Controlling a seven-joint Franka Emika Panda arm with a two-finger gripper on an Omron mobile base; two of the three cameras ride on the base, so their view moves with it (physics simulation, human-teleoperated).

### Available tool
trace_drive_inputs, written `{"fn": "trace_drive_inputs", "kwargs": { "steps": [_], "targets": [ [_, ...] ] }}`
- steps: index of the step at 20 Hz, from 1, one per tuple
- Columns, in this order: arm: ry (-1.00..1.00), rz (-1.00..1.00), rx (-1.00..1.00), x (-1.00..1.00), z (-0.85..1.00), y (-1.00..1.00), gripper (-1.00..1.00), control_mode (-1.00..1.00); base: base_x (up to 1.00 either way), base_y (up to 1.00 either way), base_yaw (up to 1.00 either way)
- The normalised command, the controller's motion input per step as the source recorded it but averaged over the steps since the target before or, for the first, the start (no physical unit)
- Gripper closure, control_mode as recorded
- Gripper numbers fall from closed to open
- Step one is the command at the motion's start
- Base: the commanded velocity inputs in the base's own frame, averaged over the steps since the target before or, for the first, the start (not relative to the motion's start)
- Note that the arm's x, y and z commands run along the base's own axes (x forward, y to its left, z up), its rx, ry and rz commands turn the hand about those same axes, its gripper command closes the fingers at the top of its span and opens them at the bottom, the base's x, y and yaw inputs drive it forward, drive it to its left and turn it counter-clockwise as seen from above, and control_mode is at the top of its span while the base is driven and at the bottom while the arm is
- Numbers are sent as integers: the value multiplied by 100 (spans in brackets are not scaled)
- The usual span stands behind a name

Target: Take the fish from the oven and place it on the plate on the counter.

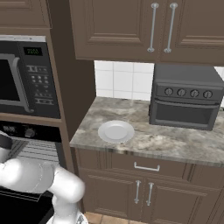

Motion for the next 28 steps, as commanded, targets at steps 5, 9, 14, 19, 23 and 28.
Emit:
{"fn": "trace_drive_inputs", "kwargs": {
  "steps": [5,9,14,19,23,28],
  "targets": [
    [-8,-7,-7,34,0,15,-100,-100,0,0,0],
    [-4,-8,-4,16,-23,0,-100,-100,0,0,0],
    [-8,-7,0,9,-38,0,-100,-100,0,0,0],
    [-4,-5,0,31,-20,-1,-100,-100,0,0,0],
    [0,-1,0,61,-21,-6,-100,-100,0,0,0],
    [0,0,0,40,-52,-2,-100,-100,0,0,0]
  ]
}}
